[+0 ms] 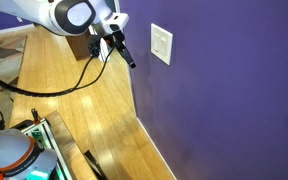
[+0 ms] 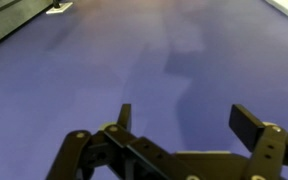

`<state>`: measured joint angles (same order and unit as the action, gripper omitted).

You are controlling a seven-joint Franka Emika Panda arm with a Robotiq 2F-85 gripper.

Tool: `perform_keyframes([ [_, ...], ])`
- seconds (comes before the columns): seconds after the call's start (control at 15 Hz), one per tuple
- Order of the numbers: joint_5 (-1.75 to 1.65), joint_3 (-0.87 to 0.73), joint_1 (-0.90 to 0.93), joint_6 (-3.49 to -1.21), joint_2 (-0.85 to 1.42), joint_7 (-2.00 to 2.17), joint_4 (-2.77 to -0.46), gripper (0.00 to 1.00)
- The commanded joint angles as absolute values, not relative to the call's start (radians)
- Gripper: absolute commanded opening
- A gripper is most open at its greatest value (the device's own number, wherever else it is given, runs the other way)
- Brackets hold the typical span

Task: Flip the left light switch downwards, flip the right light switch upwards

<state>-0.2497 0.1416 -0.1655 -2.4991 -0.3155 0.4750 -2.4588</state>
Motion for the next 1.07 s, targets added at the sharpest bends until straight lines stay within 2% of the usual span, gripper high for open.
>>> perform_keyframes([
  [0.0, -0.346, 0.155, -0.205, -2.493, -0.319, 0.584, -2.446, 1.00],
  [0.4, -0.432, 0.139, -0.228, -2.508, -0.355, 0.644, -2.441, 1.00],
  [0.47, -0.436, 0.136, -0.229, -2.509, -0.359, 0.637, -2.439, 0.95],
  [0.53, -0.441, 0.136, -0.232, -2.511, -0.365, 0.636, -2.438, 0.79],
  [0.73, -0.448, 0.137, -0.237, -2.512, -0.380, 0.634, -2.438, 0.62],
  [1.0, -0.459, 0.137, -0.249, -2.516, -0.401, 0.635, -2.438, 0.29],
])
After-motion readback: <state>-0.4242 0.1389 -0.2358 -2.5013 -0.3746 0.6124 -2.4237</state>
